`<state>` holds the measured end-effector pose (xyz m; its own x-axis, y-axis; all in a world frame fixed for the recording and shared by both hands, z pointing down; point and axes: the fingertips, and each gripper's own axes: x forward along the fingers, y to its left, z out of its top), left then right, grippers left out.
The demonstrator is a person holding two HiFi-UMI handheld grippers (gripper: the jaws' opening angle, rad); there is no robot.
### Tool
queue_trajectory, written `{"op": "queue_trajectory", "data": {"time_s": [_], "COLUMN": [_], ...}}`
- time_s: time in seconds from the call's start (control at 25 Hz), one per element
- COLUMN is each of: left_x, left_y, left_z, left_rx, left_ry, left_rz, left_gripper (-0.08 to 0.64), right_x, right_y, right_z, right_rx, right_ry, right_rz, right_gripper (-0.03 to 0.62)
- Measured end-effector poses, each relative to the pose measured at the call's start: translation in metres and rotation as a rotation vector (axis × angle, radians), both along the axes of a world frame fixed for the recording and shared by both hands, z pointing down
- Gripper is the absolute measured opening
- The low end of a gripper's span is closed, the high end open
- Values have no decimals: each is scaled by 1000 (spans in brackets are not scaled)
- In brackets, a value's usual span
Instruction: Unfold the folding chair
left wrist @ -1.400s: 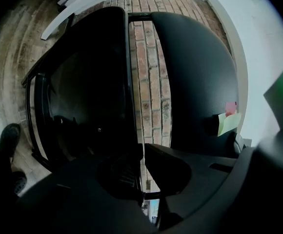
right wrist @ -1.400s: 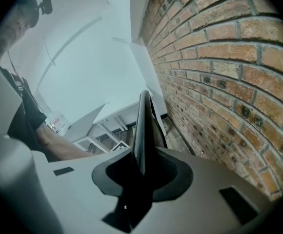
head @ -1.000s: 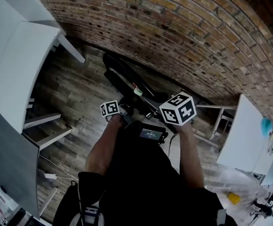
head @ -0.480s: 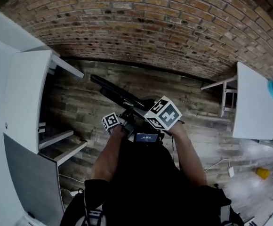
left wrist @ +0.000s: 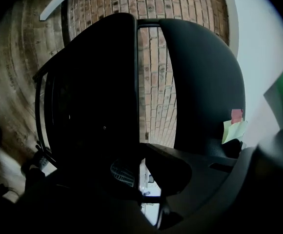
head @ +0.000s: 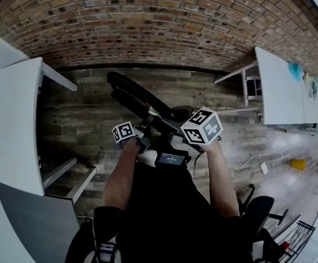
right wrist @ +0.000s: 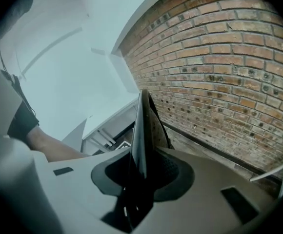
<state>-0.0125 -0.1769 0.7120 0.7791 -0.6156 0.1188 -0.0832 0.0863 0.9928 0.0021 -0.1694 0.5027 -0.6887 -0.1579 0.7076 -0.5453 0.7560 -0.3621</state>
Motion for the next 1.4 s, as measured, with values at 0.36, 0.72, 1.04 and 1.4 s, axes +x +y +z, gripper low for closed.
{"op": "queue_trajectory", "data": {"time_s": [0.36,0.72,1.04,1.4], "left_x": [8,53,92,109], "left_y": [38,73,99,114], "left_z": [4,3,5,5], "left_rx": [14,17,12,28], "left_ry": [-43,-104,-145,-184], "left_rz": [219,450,483,563], "left_gripper": [46,46,46,46], "right_x": [6,59,103,118], "right_y": [43,76,103,122], "right_z": [3,5,7,7], "right_rx": [-34,-62,-106,-101], "right_ry": [-7,-55,-115,-150], "right_rz": [235,510,597,718], "right_gripper": [101,101,109,114]}}
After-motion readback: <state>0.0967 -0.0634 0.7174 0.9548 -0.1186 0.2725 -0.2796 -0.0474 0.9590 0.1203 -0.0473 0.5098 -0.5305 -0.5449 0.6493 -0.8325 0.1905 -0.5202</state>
